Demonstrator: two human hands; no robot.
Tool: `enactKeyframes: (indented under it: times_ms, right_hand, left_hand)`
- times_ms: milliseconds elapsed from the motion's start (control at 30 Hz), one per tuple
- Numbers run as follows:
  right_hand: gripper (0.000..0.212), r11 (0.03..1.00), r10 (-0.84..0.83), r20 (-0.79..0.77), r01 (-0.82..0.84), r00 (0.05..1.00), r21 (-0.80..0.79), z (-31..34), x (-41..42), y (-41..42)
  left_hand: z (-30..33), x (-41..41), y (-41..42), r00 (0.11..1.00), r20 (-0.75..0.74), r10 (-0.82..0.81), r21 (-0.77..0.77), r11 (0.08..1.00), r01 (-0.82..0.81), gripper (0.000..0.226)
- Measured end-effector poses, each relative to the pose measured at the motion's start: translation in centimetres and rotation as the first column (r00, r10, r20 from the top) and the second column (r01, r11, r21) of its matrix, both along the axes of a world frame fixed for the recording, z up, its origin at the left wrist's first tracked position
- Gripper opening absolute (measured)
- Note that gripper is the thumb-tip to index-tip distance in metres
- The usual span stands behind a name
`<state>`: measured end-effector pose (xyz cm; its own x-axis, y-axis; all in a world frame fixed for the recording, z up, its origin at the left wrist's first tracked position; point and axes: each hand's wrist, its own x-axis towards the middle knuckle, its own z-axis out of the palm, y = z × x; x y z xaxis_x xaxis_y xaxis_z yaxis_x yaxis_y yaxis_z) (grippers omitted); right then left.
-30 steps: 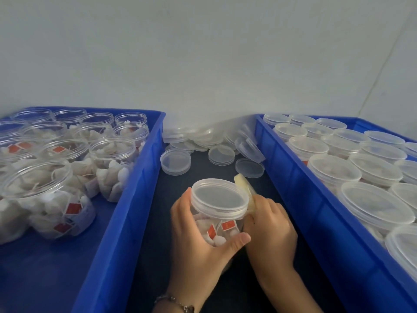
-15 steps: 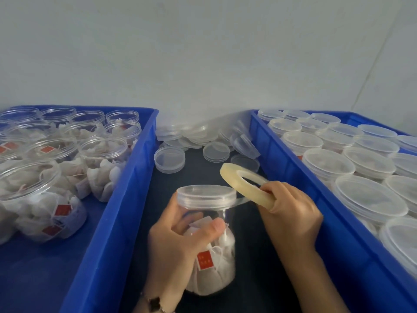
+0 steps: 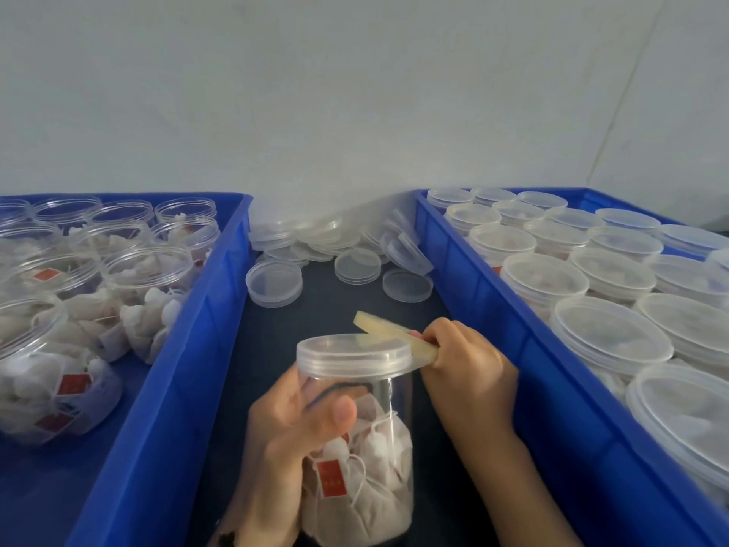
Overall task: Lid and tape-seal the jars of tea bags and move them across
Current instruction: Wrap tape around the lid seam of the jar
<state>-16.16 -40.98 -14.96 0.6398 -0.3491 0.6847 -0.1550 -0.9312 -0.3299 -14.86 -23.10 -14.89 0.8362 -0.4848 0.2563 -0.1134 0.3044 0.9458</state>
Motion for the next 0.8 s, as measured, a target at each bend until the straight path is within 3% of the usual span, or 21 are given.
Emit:
enactKeyframes:
  times_ms: [233,367,467,567,633,700,800]
  right_hand:
    - [0.028,0.993,0.016,-0.061,-0.008,0.998,0.12,-0.4,-0.1,0.6]
    - [0.036,0.981,0.032,0.164,-0.062,0.986,0.182,-0.9,-0.5,1.3]
    - [0.033,0.987,0.051,0.21,-0.082,0.976,0.141,-1.1,-0.5,1.1]
    - [0.031,0.993,0.04,0.204,-0.062,0.978,0.101,-1.0,-0.5,1.4]
    - [0.029,0.993,0.032,0.197,-0.053,0.98,0.104,-1.1,-0.4,1.6]
    - [0.027,0.993,0.004,0.132,-0.019,0.991,0.115,-1.0,-0.3,1.7]
    - [0.02,0.985,-0.058,0.074,0.045,0.996,0.167,-0.9,-0.2,2.2]
  left_hand:
    - [0.4,0.0,-0.6,0.968,0.041,-0.248,-0.02,0.968,0.249,0.059]
    - [0.3,-0.2,-2.0,0.96,0.104,-0.259,-0.003,0.966,0.26,0.075]
    - [0.3,-0.6,-3.0,0.986,0.085,-0.142,0.014,0.99,0.141,0.107]
    - [-0.5,-0.4,-2.9,0.981,-0.056,0.184,-0.019,0.982,-0.185,0.129]
    - [-0.7,-0.5,-2.5,0.942,-0.019,0.335,0.082,0.94,-0.333,0.114]
    - [-0.9,-0.8,-1.9,0.877,0.149,0.457,0.165,0.863,-0.477,0.084]
    - [-0.9,-1.0,-1.9,0.76,0.284,0.584,0.047,0.783,-0.62,0.039]
